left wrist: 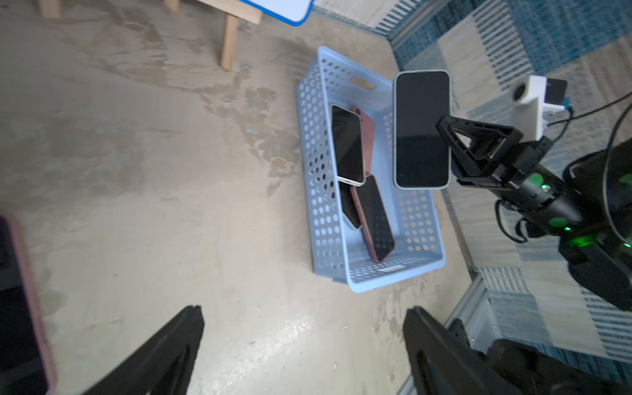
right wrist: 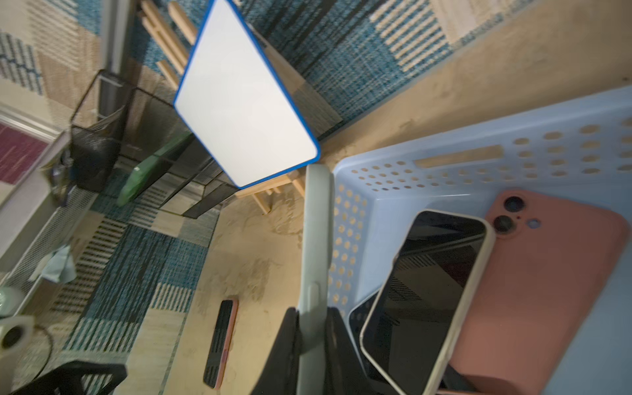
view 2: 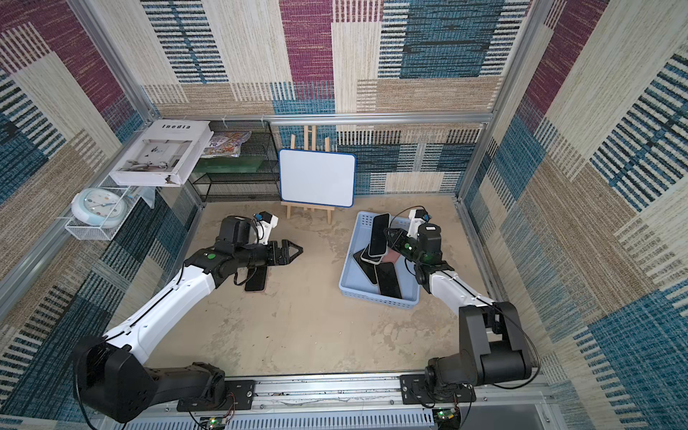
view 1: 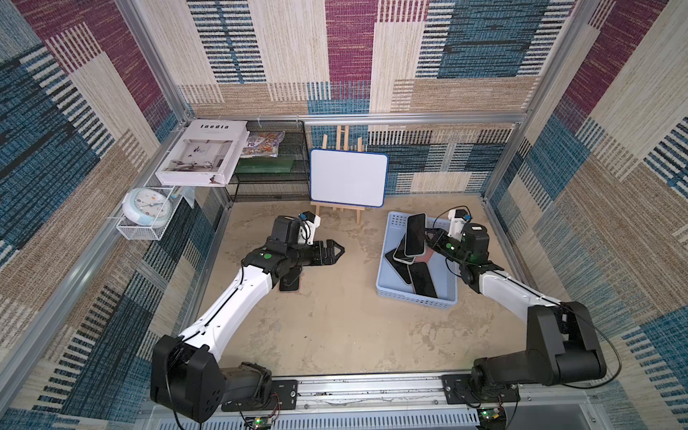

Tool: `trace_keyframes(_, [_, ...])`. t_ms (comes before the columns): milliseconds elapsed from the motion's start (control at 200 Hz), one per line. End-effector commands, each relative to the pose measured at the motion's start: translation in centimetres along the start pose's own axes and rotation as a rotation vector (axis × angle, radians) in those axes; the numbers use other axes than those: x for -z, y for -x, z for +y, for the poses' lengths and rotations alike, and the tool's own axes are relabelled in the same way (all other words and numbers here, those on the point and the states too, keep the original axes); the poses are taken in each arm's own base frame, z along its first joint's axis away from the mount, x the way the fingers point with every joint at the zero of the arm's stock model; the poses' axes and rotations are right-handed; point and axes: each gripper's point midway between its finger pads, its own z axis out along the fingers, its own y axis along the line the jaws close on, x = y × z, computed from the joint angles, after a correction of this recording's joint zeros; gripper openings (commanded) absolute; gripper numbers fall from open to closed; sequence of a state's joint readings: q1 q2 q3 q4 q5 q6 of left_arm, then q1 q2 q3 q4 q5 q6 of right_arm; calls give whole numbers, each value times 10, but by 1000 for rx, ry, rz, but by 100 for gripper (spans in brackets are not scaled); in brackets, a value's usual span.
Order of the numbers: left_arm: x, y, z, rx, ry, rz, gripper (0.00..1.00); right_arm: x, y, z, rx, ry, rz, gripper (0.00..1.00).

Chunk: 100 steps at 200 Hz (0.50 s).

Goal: Take the phone out of the storage box
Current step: Pick up the phone from the storage box.

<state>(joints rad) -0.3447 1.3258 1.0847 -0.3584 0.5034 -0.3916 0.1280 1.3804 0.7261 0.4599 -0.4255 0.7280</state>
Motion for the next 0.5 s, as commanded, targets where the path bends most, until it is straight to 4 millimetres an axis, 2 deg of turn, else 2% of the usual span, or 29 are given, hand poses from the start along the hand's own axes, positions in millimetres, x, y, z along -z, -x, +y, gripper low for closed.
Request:
trace_keyframes(0, [-7,4,-40,-96,-175,6,94,15,-12,53,97,229,89,0])
trace_keyframes(85, [-14,4,-51,-135,-211,5,92,25,-28,85,141,365,171,0])
trace_keyframes(195, [-18,7,-69,-197,-270,-33,92,32,-48,116,164,488,257,0])
trace_keyframes(290, [-20,10,-77,-220,-299,-57,92,38,-58,135,157,554,281,0])
trace_keyframes(496, [-29,9,-88,-182,-400,-35,88,48,-65,159,102,645,300,0])
